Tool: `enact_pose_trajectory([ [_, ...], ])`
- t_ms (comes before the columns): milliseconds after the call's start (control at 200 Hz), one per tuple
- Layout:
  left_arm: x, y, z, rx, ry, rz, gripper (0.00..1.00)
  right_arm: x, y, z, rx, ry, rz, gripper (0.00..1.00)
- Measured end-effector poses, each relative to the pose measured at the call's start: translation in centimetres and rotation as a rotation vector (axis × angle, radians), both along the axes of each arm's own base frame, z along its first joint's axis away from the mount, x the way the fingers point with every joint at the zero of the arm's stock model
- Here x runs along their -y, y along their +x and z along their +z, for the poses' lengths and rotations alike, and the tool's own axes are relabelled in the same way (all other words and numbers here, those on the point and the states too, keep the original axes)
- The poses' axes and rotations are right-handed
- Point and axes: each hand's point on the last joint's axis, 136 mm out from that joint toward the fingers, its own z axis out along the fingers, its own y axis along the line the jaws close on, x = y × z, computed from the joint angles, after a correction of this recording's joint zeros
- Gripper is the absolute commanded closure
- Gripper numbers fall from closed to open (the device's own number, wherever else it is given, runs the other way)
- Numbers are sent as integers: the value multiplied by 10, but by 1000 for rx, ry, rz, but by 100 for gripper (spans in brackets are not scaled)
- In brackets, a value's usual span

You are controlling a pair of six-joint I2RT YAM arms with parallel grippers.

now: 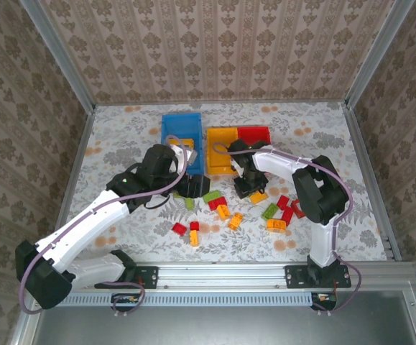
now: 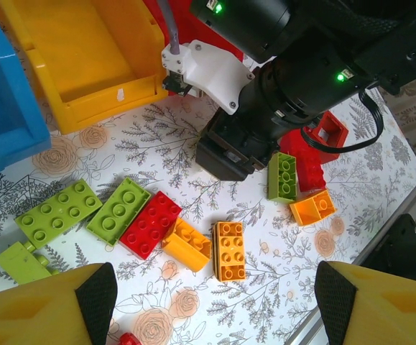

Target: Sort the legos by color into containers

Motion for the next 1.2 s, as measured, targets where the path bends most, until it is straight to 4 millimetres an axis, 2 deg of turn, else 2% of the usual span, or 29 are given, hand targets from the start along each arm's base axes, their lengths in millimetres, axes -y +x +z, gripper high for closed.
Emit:
enact_pose_trajectory([
  [125,0,0,0,0,0,0,24,-2,3,2,12,3,-4,73],
  [290,0,0,0,-1,0,0,24,1,7,10,46,-6,-29,75],
  [355,0,0,4,1,-1,-1,24,3,12,28,98,5,-54,75],
  [455,5,1,19,24,-20,-8,23,14,26,65,196,64,-144,76],
  [525,13,5,31,41,-35,-17,23,29,44,88,259,104,-242,76],
  [595,23,10,40,53,-43,-28,23,41,63,98,294,126,-323,76],
  [695,37,17,43,62,-30,-50,23,46,88,96,308,138,-402,74],
  [800,51,22,41,69,-3,-76,23,41,102,80,280,133,-447,66],
  [905,59,24,36,70,20,-97,23,39,105,64,246,119,-489,47],
  [950,59,24,34,69,27,-98,23,40,104,61,235,113,-494,42],
  [1040,59,23,32,70,39,-102,22,40,103,61,235,116,-511,39],
  [1200,57,23,30,73,50,-105,22,40,103,73,254,131,-530,39],
])
